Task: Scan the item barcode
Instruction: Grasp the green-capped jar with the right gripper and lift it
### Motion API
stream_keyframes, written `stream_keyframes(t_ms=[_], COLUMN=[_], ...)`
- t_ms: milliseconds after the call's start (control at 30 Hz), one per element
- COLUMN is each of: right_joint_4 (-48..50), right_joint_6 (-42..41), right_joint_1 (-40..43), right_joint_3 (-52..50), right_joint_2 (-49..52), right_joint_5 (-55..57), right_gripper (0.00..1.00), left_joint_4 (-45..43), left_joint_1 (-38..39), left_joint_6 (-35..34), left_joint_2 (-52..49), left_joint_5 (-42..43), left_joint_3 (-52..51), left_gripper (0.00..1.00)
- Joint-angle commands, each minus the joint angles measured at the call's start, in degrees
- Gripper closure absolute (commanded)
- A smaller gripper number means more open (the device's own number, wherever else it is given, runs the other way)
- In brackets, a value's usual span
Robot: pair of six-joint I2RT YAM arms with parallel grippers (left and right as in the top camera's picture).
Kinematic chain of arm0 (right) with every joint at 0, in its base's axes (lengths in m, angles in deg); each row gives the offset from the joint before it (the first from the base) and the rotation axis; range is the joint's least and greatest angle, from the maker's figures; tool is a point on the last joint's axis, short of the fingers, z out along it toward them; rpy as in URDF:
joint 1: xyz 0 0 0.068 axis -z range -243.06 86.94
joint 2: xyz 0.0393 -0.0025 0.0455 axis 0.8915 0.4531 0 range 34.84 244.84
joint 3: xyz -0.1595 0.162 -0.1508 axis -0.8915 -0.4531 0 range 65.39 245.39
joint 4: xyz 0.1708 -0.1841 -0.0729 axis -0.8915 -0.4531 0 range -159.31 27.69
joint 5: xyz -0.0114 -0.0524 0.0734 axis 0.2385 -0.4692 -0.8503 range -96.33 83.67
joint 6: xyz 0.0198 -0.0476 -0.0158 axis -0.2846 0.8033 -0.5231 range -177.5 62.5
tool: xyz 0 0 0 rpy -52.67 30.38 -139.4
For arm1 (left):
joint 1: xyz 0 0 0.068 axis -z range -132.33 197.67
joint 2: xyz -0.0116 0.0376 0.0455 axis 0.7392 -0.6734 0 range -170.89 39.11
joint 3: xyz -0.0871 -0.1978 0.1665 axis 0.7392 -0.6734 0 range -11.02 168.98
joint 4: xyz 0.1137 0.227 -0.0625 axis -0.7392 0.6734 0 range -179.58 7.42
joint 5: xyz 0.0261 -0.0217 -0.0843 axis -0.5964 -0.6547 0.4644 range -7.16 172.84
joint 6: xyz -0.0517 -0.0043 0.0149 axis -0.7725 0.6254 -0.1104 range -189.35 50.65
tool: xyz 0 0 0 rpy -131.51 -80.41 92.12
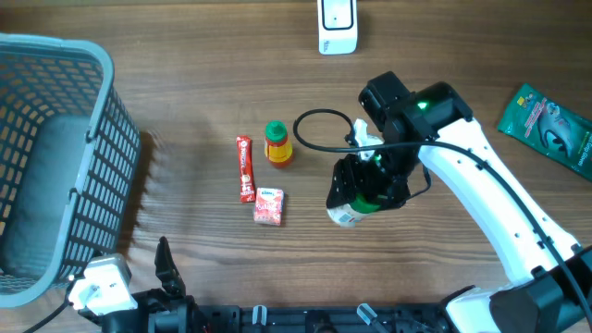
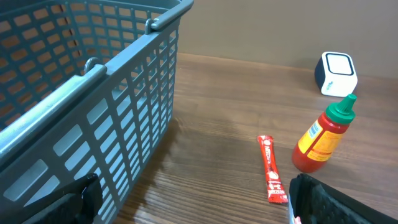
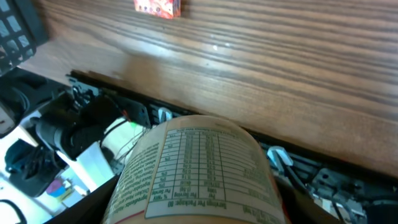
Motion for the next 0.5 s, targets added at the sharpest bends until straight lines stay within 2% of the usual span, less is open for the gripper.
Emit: stream_keyframes(t_ms=[0, 100, 200, 333, 467], right_joint_4=[0.5, 2.8, 3.3, -1.0, -2.4], right_joint_6=[2.3, 2.1, 3.7, 13.2, 14.4], right_joint_1=[-0.2, 0.0, 0.3, 2.3, 4.4], right_joint_3=[1.2, 1.2, 1.2, 1.2, 1.2], right_joint_2=[-0.9, -0.2, 4.8, 14.5, 16.0], right_joint_5=[-9.4, -9.6, -12.4, -19.7, -19.2], right_gripper=[0.35, 0.35, 0.37, 0.44, 0.42], left_joint_4=[-0.2, -0.2, -0.2, -0.2, -0.1], left_joint_1=[-0.3, -0.3, -0.2, -0.2, -0.2], left_joint_6=[-0.3, -0.3, -0.3, -0.3, -0.3], left_joint_2=[0.4, 0.4, 0.4, 0.4, 0.4], left_joint_5=[0.3, 0.3, 0.3, 0.3, 0.3], left_joint_3=[0.1, 0.1, 0.1, 0.1, 0.1], left_gripper=[0.00, 0.00, 0.00, 0.00, 0.00])
